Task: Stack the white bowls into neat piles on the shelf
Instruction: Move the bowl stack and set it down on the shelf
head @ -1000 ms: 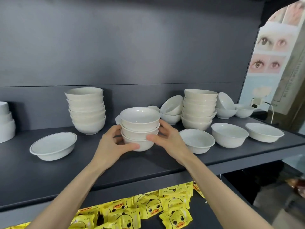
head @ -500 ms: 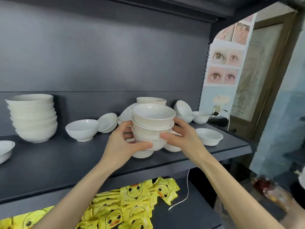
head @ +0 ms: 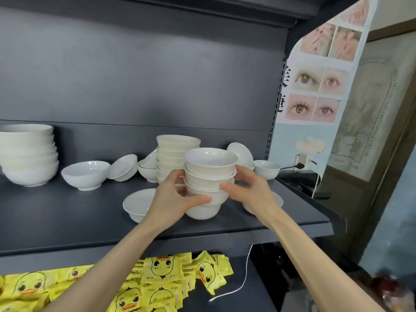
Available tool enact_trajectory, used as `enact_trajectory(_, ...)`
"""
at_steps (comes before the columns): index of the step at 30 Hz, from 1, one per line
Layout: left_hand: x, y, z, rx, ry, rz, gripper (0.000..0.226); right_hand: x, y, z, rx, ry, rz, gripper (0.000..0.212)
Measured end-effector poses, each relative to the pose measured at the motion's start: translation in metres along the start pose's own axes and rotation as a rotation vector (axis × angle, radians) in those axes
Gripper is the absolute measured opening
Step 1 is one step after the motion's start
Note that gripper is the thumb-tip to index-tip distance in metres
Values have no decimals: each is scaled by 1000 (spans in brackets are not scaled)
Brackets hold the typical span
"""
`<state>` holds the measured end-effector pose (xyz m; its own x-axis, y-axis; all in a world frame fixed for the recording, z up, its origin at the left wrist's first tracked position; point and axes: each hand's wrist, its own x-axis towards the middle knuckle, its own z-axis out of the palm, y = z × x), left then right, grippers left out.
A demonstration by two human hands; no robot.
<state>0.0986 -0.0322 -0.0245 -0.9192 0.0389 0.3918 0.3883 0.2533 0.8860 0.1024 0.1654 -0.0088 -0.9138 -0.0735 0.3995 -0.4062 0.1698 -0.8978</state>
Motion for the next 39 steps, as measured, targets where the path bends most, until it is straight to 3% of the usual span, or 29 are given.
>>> enact_trajectory(8, 23, -19, 10, 181, 68, -7, 70, 34, 32, -7, 12, -83, 7, 50)
enact_trajectory(12, 25, -25, 14, 240, 83, -24, 70, 41, 43, -8, -1, -106, -10, 45)
enact_trajectory(23, 13, -23, 18, 275, 91, -153, 80, 53, 66, -5, 36, -204, -7, 55)
enact_trajectory(28, 11, -22, 21, 304, 33, -171, 75, 49, 71, -6, 13, -213, -5, 47)
enact_trajectory(32, 10, -19, 21, 342, -15, -169, 59, 47, 70, -5, 19, -195, 27, 55)
enact_trajectory(35, 5, -20, 30, 368, 98, -117, 55, 47, 66, -6, 17, -220, 52, 57)
enact_trajectory(39, -8, -26, 48, 335, 251, -70, 72, 44, 61, -6, 136, -282, 61, 54)
